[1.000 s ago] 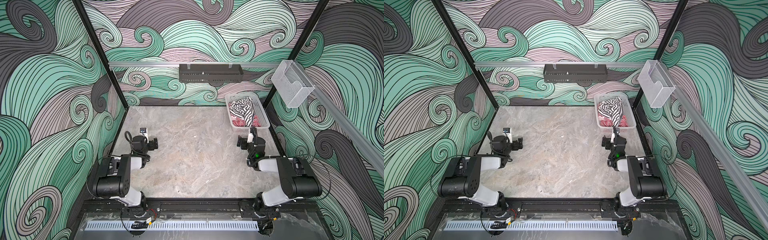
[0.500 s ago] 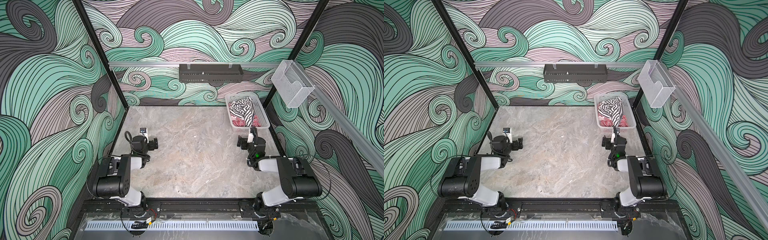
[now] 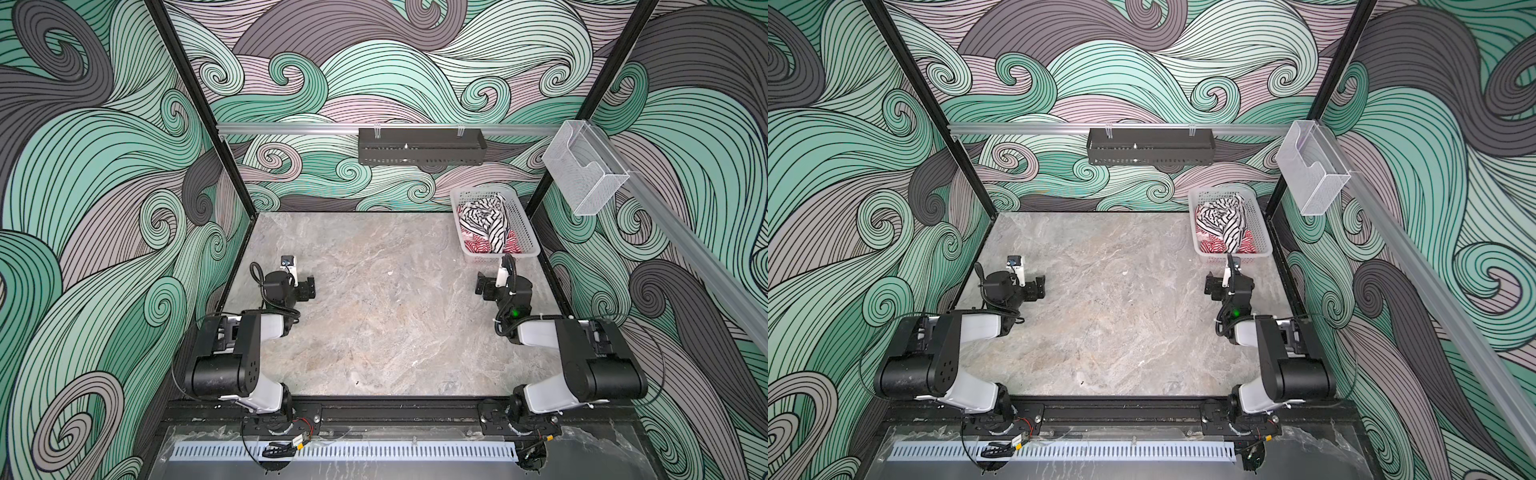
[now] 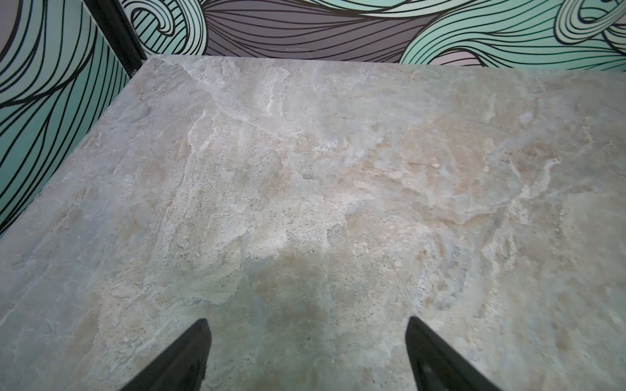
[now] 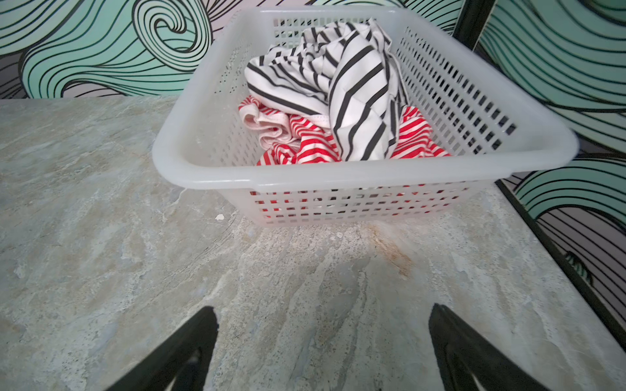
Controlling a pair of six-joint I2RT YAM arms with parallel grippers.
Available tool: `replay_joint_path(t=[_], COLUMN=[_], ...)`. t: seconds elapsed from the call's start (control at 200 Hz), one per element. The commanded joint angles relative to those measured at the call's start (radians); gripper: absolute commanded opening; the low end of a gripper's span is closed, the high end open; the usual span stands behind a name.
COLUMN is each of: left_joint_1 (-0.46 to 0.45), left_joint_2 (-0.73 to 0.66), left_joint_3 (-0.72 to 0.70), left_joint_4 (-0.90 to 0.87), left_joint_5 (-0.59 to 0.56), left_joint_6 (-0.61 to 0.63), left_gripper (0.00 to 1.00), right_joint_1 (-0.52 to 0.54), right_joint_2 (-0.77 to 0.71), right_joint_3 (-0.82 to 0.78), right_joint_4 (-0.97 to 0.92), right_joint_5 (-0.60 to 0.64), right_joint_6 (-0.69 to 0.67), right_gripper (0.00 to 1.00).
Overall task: Fold and stack tank tops
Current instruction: Pick up the tank top from the basket.
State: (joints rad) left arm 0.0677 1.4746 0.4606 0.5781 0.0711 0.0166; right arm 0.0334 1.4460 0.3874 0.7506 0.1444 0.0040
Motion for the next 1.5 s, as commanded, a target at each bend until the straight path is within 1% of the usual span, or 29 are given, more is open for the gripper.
replay_joint_path(t=[0.0, 0.055, 0.07, 0.115, 0.135, 0.155, 0.22, 0.255, 0.265, 0.32, 0.39, 0.435, 0.505, 0.58, 0.646, 0.721, 0.826, 0.866, 0.926, 0.961, 1.071, 1.306, 1.341, 1.386, 1.431, 1.496], left_joint_1=[-0.002, -0.003, -0.003, -0.002, -0.002, -0.002, -0.003, -0.003, -0.004, -0.006, -0.027, -0.062, -0.117, -0.169, -0.201, -0.23, -0.239, -0.24, -0.24, -0.24, -0.24, -0.24, -0.24, -0.24, -0.24, -0.24], left_joint_2=[-0.121, -0.128, -0.126, -0.116, -0.108, -0.101, -0.069, -0.06, -0.037, 0.009, 0.054, 0.077, 0.093, 0.091, 0.079, 0.061, 0.034, 0.025, 0.012, 0.004, -0.019, -0.04, -0.039, -0.034, -0.029, -0.022], left_joint_3=[0.165, 0.259, 0.286, 0.365, 0.403, 0.44, 0.553, 0.611, 0.628, 0.716, 0.818, 0.873, 0.927, 0.934, 0.911, 0.872, 0.821, 0.806, 0.791, 0.782, 0.753, 0.701, 0.701, 0.699, 0.699, 0.701], left_joint_4=[-0.289, -0.449, -0.492, -0.613, -0.664, -0.711, -0.844, -0.917, -0.935, -1.031, -1.17, -1.253, -1.347, -1.374, -1.371, -1.35, -1.318, -1.318, -1.319, -1.318, -1.307, -1.291, -1.292, -1.292, -1.293, -1.296], left_joint_5=[0.049, 0.065, 0.071, 0.101, 0.116, 0.124, 0.149, 0.169, 0.178, 0.243, 0.332, 0.331, 0.28, 0.247, 0.244, 0.215, 0.167, 0.161, 0.155, 0.152, 0.15, 0.136, 0.131, 0.126, 0.119, 0.112], left_joint_6=[0.008, 0.009, 0.011, 0.02, 0.034, 0.041, 0.033, 0.031, 0.031, 0.039, 0.107, 0.149, 0.195, 0.219, 0.24, 0.259, 0.255, 0.261, 0.263, 0.263, 0.255, 0.26, 0.26, 0.257, 0.255, 0.251], left_gripper=[0.93, 0.93, 0.93, 0.93, 0.93, 0.92, 0.91, 0.91, 0.91, 0.86, 0.77, 0.74, 0.73, 0.73, 0.73, 0.73, 0.73, 0.73, 0.73, 0.73, 0.73, 0.73, 0.73, 0.73, 0.73, 0.73], right_joint_1=[0.005, 0.003, 0.003, 0.004, 0.003, 0.004, 0.003, 0.002, 0.001, -0.01, -0.033, -0.033, -0.038, -0.05, -0.069, -0.078, -0.065, -0.071, -0.071, -0.072, -0.078, -0.098, -0.098, -0.098, -0.097, -0.096], right_joint_2=[-0.18, -0.238, -0.249, -0.268, -0.269, -0.266, -0.248, -0.24, -0.237, -0.216, -0.165, -0.131, -0.06, 0.078, 0.236, 0.376, 0.457, 0.507, 0.589, 0.61, 0.636, 0.732, 0.742, 0.747, 0.747, 0.727], right_joint_3=[0.111, 0.195, 0.217, 0.316, 0.365, 0.415, 0.546, 0.591, 0.599, 0.665, 0.764, 0.82, 0.887, 1.025, 1.175, 1.3, 1.35, 1.403, 1.491, 1.493, 1.419, 1.473, 1.479, 1.483, 1.48, 1.455], right_joint_4=[-0.335, -0.552, -0.602, -0.795, -0.888, -0.966, -1.127, -1.152, -1.155, -1.174, -1.208, -1.218, -1.215, -1.287, -1.368, -1.41, -1.371, -1.42, -1.509, -1.506, -1.388, -1.371, -1.372, -1.367, -1.362, -1.335], right_joint_5=[0.17, 0.232, 0.249, 0.313, 0.324, 0.315, 0.25, 0.214, 0.202, 0.161, 0.049, 0.028, 0.017, 0.01, -0.032, -0.054, 0.005, -0.005, 0.013, 0.015, 0.002, -0.025, -0.026, -0.027, -0.026, -0.028], right_joint_6=[0.126, 0.251, 0.289, 0.441, 0.507, 0.541, 0.549, 0.531, 0.521, 0.492, 0.481, 0.478, 0.471, 0.453, 0.442, 0.422, 0.387, 0.395, 0.406, 0.408, 0.407, 0.377, 0.373, 0.363, 0.36, 0.361], right_gripper=[0.95, 0.95, 0.98, 0.99, 0.99, 0.99, 0.99, 0.99, 0.99, 0.99, 0.99, 0.99, 0.97, 0.94, 0.91, 0.88, 0.85, 0.85, 0.83, 0.82, 0.82, 0.82, 0.79, 0.67, 0.51, 0.25])
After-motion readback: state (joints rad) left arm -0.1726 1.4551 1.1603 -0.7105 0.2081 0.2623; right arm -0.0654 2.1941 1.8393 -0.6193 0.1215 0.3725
